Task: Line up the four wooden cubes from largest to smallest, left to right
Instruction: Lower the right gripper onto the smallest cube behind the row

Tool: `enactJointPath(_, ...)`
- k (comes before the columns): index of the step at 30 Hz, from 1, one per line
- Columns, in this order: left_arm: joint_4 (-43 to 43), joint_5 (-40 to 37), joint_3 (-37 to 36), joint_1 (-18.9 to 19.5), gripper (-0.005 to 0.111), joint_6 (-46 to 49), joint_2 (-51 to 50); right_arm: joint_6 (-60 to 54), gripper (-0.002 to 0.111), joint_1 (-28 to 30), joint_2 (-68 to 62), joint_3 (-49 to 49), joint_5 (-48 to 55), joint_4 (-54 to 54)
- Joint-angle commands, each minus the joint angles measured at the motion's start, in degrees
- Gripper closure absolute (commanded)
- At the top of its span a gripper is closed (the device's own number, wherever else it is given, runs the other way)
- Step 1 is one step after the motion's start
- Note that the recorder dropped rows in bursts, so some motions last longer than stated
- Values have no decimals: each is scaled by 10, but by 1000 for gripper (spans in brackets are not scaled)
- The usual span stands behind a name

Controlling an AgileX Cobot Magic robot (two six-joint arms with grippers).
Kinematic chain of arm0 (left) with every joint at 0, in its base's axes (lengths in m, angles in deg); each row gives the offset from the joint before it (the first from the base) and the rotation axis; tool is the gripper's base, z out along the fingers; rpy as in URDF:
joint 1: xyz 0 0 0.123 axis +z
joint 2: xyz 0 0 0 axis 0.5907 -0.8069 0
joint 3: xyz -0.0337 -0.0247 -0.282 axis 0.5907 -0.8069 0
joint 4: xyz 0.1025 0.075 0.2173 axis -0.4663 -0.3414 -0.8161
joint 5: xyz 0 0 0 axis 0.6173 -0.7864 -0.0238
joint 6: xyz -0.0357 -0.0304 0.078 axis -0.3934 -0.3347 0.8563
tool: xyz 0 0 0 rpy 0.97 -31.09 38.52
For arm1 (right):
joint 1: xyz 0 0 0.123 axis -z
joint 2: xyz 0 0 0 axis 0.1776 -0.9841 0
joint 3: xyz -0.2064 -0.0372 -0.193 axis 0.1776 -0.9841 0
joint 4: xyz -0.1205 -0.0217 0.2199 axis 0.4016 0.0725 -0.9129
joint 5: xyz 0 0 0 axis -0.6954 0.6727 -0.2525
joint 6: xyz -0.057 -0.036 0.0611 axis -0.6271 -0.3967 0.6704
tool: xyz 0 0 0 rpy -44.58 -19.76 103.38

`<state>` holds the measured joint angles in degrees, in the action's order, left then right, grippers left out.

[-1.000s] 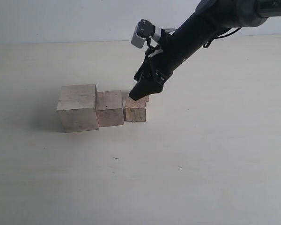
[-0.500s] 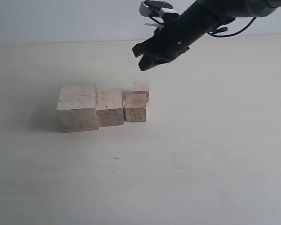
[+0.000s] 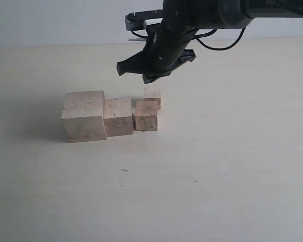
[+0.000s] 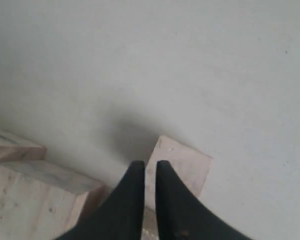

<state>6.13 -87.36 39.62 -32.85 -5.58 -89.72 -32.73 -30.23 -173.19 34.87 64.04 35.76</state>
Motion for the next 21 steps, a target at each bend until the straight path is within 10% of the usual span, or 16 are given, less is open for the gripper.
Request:
enactJointPath(1, -1, 4, 0, -1, 107, -1, 4, 32, 69, 1, 8, 9, -18, 12)
enactJointPath(6, -1, 4, 0, -1, 107, -1, 4, 28, 24, 1, 4, 9, -32, 16)
enactJointPath(21, -1, 4, 0, -1, 107, -1, 4, 173, 30, 2, -80, 23, -68, 88)
